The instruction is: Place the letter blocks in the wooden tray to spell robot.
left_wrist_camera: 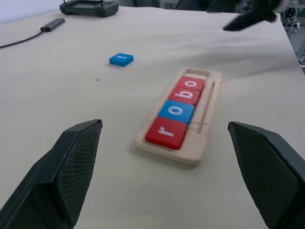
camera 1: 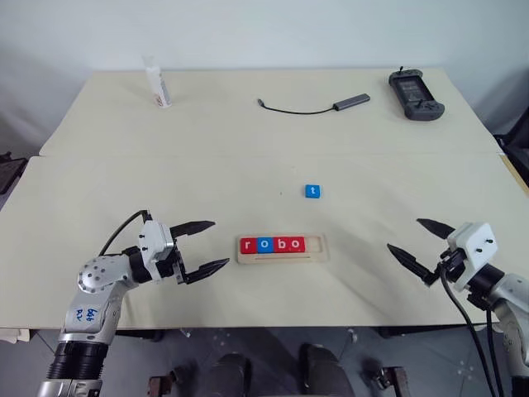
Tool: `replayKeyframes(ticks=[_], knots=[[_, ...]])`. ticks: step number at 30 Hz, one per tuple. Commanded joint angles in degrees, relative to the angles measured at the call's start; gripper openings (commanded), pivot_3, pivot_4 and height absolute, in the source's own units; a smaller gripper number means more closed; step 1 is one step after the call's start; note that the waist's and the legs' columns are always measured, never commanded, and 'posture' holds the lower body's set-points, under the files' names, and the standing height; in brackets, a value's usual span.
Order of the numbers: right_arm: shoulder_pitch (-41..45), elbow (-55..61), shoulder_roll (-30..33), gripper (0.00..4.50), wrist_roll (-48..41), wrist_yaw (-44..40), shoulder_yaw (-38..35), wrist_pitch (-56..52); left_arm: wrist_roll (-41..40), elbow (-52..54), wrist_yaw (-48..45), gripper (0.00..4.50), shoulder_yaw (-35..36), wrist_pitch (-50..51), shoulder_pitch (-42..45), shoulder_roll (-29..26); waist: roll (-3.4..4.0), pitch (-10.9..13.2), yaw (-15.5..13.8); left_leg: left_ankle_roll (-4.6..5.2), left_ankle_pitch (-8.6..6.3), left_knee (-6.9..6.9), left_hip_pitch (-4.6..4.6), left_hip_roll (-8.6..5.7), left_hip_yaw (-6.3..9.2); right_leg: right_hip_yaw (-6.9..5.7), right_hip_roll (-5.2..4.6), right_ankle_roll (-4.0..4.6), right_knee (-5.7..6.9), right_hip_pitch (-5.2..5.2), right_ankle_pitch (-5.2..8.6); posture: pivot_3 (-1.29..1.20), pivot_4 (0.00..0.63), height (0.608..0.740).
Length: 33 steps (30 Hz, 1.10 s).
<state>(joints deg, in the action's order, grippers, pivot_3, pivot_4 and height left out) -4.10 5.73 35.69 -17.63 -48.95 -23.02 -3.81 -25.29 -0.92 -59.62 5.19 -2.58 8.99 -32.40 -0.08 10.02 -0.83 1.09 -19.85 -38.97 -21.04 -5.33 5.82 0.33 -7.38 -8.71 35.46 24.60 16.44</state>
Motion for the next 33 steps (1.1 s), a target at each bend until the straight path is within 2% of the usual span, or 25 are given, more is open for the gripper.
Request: replayKeyframes(ticks=[1,4,9,15,18,25,28,33], knots=[[0.84,0.71,-0.7,4.46,-0.65,3.48,-1.04,0.51,-0.04,0.08,-0.17,4.5,0.67,-0.74,1.05,0.0,0.0,0.0,0.0,0.0,0.0,0.0,0.0,0.0,0.0,0.0,0.0,0.0,0.0,0.0,0.0,0.0,0.15,0.74],[6.04,4.66,-2.27,4.46,-3.64,8.78,1.05,-7.77,0.14,0.37,0.47,4.5,0.79,-0.56,1.14,0.07,0.01,0.0,0.43,-0.01,0.0,-0.03,0.0,0.01,0.01,0.01,0.0,0.0,0.03,0.0,0.0,0.0,0.15,0.74],[15.52,7.36,-1.53,4.46,-2.77,13.0,9.53,-23.97,0.27,2.13,1.44,4.5,0.51,-0.16,0.35,0.44,0.03,-0.01,0.85,-0.04,0.02,-0.02,0.0,0.05,0.06,-0.01,0.0,0.02,0.06,0.02,0.01,0.0,0.15,0.74],[34.84,0.34,-11.25,4.46,0.54,29.17,16.74,-45.66,0.23,5.21,4.11,4.5,1.05,0.72,-1.81,1.11,0.03,-0.01,1.02,-0.05,0.03,-0.02,-0.06,0.03,0.06,-0.01,-0.02,0.03,0.08,0.1,0.02,0.0,0.15,0.74],[39.42,-3.59,-15.89,4.46,2.41,33.56,18.5,-47.56,0.05,7.04,5.63,4.5,1.54,1.17,-3.07,1.36,0.03,-0.01,0.84,-0.05,0.03,0.0,-0.11,0.01,0.08,-0.03,-0.02,0.06,0.17,0.18,0.03,0.0,0.15,0.74],[42.33,-10.73,-22.7,4.46,5.68,39.08,20.93,-46.02,-0.07,10.28,7.38,4.5,2.19,2.15,-6.03,0.83,0.04,-0.02,1.16,0.08,-0.05,0.03,-0.15,-0.11,0.1,-0.1,-0.07,0.05,0.24,0.16,0.03,0.0,0.15,0.74],[43.49,-14.61,-24.21,4.46,7.09,38.69,22.3,-42.36,-0.17,10.71,7.51,4.5,2.23,2.44,-6.08,0.65,0.05,-0.02,1.5,0.05,-0.04,0.02,-0.12,-0.05,0.08,-0.11,-0.02,0.05,0.26,0.16,0.03,0.0,0.15,0.74],[45.12,-15.8,-26.27,4.46,7.25,38.25,22.98,-42.29,-0.23,11.33,7.33,4.5,2.18,3.02,-5.61,0.38,0.06,-0.03,2.58,0.01,-0.02,0.0,-0.07,-0.02,0.06,-0.07,0.0,0.06,0.37,0.16,0.03,0.0,0.15,0.74]])
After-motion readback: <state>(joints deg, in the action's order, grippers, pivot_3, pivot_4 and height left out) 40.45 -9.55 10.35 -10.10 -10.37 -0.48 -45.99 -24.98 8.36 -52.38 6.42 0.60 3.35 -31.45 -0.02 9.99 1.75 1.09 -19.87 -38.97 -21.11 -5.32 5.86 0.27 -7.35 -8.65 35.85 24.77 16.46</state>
